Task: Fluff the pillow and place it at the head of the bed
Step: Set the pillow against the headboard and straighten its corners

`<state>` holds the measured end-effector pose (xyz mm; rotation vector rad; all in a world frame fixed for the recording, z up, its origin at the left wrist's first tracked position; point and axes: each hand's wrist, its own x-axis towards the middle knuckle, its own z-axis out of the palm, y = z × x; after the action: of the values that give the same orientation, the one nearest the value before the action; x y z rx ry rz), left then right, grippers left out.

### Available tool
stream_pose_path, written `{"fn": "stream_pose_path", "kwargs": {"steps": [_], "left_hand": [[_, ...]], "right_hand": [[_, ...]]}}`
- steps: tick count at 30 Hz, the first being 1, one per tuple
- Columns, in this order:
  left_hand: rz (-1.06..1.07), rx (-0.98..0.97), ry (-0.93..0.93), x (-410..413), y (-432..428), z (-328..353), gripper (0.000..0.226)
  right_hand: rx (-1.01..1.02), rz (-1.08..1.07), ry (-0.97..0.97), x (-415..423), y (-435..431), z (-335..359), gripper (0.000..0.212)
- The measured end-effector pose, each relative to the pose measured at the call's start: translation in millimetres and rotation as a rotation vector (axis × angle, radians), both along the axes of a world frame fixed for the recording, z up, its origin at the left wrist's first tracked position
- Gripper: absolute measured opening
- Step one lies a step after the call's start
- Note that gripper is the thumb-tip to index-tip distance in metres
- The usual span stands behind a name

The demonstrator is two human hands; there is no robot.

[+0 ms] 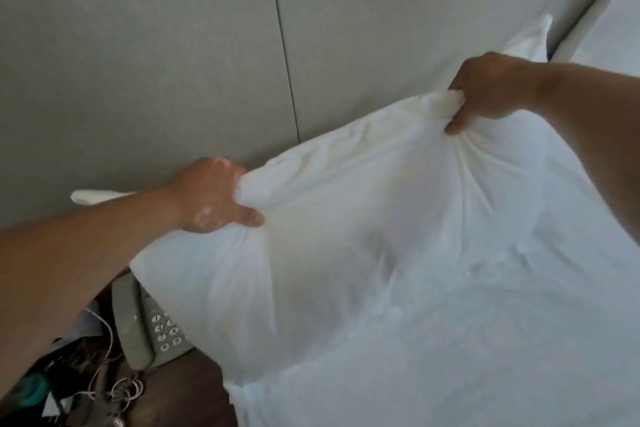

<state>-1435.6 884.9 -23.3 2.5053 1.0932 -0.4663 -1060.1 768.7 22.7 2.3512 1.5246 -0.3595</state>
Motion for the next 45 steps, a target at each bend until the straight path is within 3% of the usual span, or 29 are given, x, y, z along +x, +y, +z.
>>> {"fn": "stream_pose_path", "kwargs": {"steps": [2,4,7,11,12,14,16,18,21,29,33,36,45], "left_hand": [[-0.012,0.077,-0.001,8,12,13,0.04],[0.01,0.136,-0.052,16,23,19,0.047],[0.029,0.146,-0.017,15,33,16,0.073],[0.077,-0.052,0.199,-21,38,17,0.118],[0.091,-0.044,0.214,-33,39,14,0.117],[0.113,0.018,0.2,-51,34,5,0.092],[0.115,0.105,0.138,-55,29,-2,0.062],[0.126,0.182,0.093,-51,33,-2,0.049],[0.137,0.276,0.048,-41,47,12,0.048],[0.155,0.417,-0.004,-18,52,34,0.046],[0.157,0.309,0.078,-11,45,12,0.057],[0.157,0.27,0.106,-10,44,1,0.055],[0.069,0.541,0.038,2,63,29,0.045]], "right_hand": [[0.079,-0.024,-0.021,3,14,11,0.054],[0.137,-0.055,-0.047,4,23,14,0.053],[0.109,-0.043,-0.105,4,34,3,0.055],[0.022,0.084,-0.147,6,44,-10,0.081],[0.015,0.084,-0.128,6,44,-12,0.085],[0.032,0.069,-0.107,2,42,-18,0.085],[0.109,0.06,-0.125,2,39,-25,0.066],[0.206,0.05,-0.165,6,40,-25,0.044],[0.294,0.039,-0.258,16,45,-11,0.03],[0.406,-0.063,-0.372,31,48,1,0.027],[0.307,-0.091,-0.265,22,41,-38,0.04],[0.287,-0.078,-0.233,22,41,-51,0.037],[0.392,-0.07,-0.301,51,39,-18,0.028]]}}
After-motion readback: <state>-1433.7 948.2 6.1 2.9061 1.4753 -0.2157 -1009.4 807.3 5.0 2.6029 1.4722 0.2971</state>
